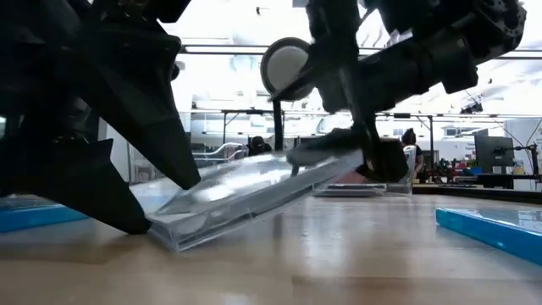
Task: Pick & place jewel cases by type
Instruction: Put the black CD case into the right transparent bin
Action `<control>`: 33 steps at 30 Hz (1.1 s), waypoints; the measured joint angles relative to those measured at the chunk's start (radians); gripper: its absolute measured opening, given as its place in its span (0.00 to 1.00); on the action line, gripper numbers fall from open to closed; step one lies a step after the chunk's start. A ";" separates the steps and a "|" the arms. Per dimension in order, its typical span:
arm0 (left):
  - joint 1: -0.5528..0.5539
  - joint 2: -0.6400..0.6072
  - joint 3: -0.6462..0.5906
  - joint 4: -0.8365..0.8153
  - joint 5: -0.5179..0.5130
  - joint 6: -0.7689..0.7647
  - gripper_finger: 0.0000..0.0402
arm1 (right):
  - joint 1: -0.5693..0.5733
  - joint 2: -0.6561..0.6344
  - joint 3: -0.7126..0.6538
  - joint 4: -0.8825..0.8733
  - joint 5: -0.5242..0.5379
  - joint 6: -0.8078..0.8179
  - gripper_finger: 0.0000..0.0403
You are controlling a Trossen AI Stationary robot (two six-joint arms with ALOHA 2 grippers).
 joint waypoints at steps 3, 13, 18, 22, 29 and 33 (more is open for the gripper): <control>0.000 0.000 0.000 0.001 0.001 0.000 0.63 | 0.001 -0.003 0.004 0.098 -0.017 -0.006 0.59; 0.000 0.001 0.000 0.005 -0.002 0.004 0.63 | 0.006 -0.004 0.007 0.179 -0.084 -0.024 0.59; 0.000 0.001 0.000 0.005 -0.002 0.004 0.63 | 0.017 -0.005 0.006 0.145 -0.070 -0.027 0.58; 0.000 0.001 0.000 0.005 -0.003 0.004 0.63 | 0.020 -0.002 0.005 0.190 -0.071 -0.027 0.58; 0.000 0.001 0.000 0.006 -0.003 0.007 0.63 | 0.036 -0.001 0.004 0.213 -0.069 -0.026 0.58; 0.000 0.001 -0.003 0.042 -0.017 0.053 0.63 | 0.046 0.000 0.003 0.233 -0.074 -0.030 0.58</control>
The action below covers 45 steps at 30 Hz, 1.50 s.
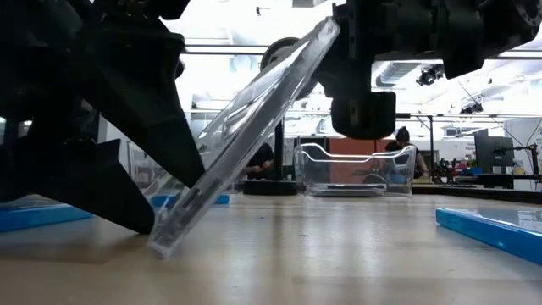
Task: Pick & place jewel cases by type
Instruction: Put the black CD case into the right transparent bin
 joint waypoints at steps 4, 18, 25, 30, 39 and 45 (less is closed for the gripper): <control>0.000 0.003 0.000 0.045 -0.032 0.029 0.63 | 0.000 0.000 0.000 0.012 -0.003 -0.004 0.58; 0.002 0.003 0.001 0.044 -0.027 0.031 0.41 | 0.000 -0.001 0.000 0.010 -0.010 -0.028 0.58; 0.004 0.002 0.002 0.027 -0.020 0.032 0.22 | 0.000 -0.001 0.000 0.009 -0.011 -0.029 0.58; 0.004 0.002 0.003 0.003 -0.004 0.032 0.09 | 0.001 -0.001 0.000 0.009 -0.012 -0.029 0.59; 0.004 0.001 0.004 -0.015 0.006 0.040 0.00 | 0.001 0.000 0.000 0.009 -0.009 -0.029 0.59; 0.003 0.000 0.004 -0.021 0.015 0.056 0.00 | 0.000 0.001 -0.001 0.022 -0.007 -0.028 0.59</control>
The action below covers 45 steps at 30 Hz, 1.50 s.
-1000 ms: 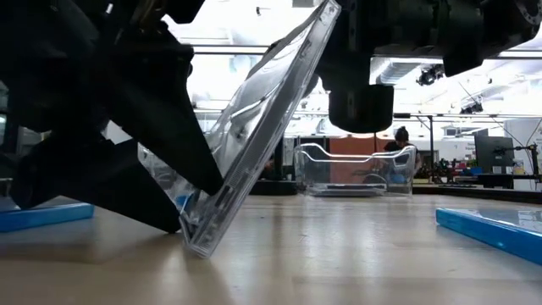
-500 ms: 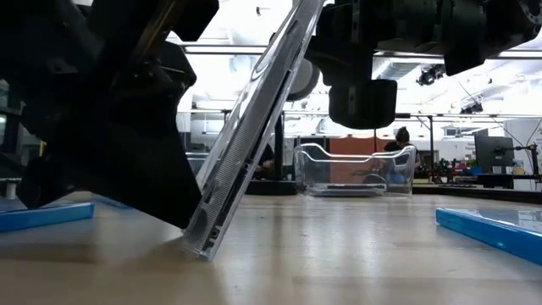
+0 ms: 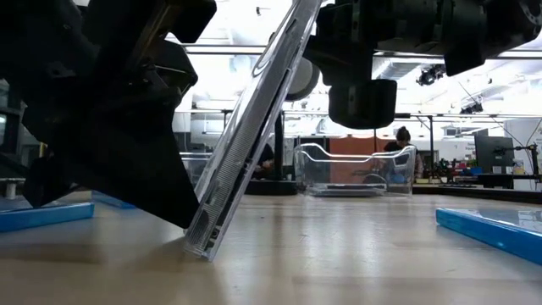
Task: Pick & place jewel cases by type
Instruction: Put the black CD case into the right transparent bin
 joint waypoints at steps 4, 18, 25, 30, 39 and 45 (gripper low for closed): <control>0.000 0.000 0.000 -0.002 0.000 0.002 0.00 | 0.000 0.001 -0.002 0.045 0.000 0.000 0.59; 0.000 0.003 -0.002 0.037 -0.080 0.029 0.00 | -0.001 0.004 -0.003 0.041 0.045 -0.016 0.59; 0.010 0.003 -0.002 0.063 -0.082 0.053 0.00 | -0.002 0.002 -0.002 0.022 0.072 -0.019 0.59; 0.020 0.003 -0.002 0.067 -0.074 0.061 0.00 | -0.001 0.002 -0.001 -0.070 0.036 -0.003 0.59; 0.025 0.003 -0.002 0.076 -0.045 0.111 0.00 | 0.001 0.001 -0.001 -0.232 -0.042 0.028 0.59; 0.025 0.002 -0.002 0.074 -0.027 0.116 0.00 | 0.001 0.001 -0.001 -0.318 -0.083 0.053 0.56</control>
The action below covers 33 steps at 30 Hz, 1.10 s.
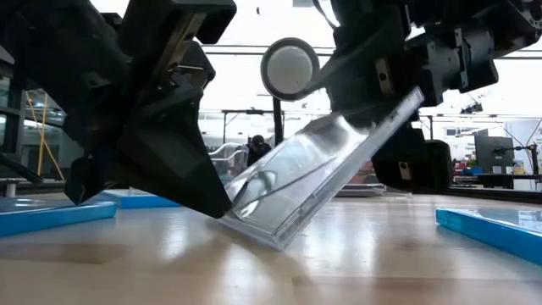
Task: Pick & place jewel cases by type
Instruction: Put the black CD case into the right transparent bin
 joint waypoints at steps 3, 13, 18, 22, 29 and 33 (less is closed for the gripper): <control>0.000 0.000 0.000 -0.001 0.003 0.013 0.00 | 0.000 0.000 0.000 -0.009 0.000 0.000 0.50; 0.000 0.000 0.000 -0.005 0.005 0.014 0.00 | 0.000 0.000 0.000 -0.014 0.002 -0.009 0.21; -0.001 -0.001 0.002 -0.025 0.005 0.024 0.00 | 0.000 0.000 0.000 -0.020 0.008 -0.023 0.10; -0.002 -0.026 0.002 -0.077 0.008 0.044 0.00 | 0.001 0.000 0.000 -0.021 0.014 -0.033 0.03; -0.003 -0.163 0.000 -0.377 -0.040 0.040 0.00 | 0.023 -0.002 0.001 -0.021 0.027 -0.046 0.01; -0.002 -0.241 0.000 -0.532 -0.084 0.040 0.00 | 0.036 -0.002 0.002 -0.030 0.028 -0.051 0.00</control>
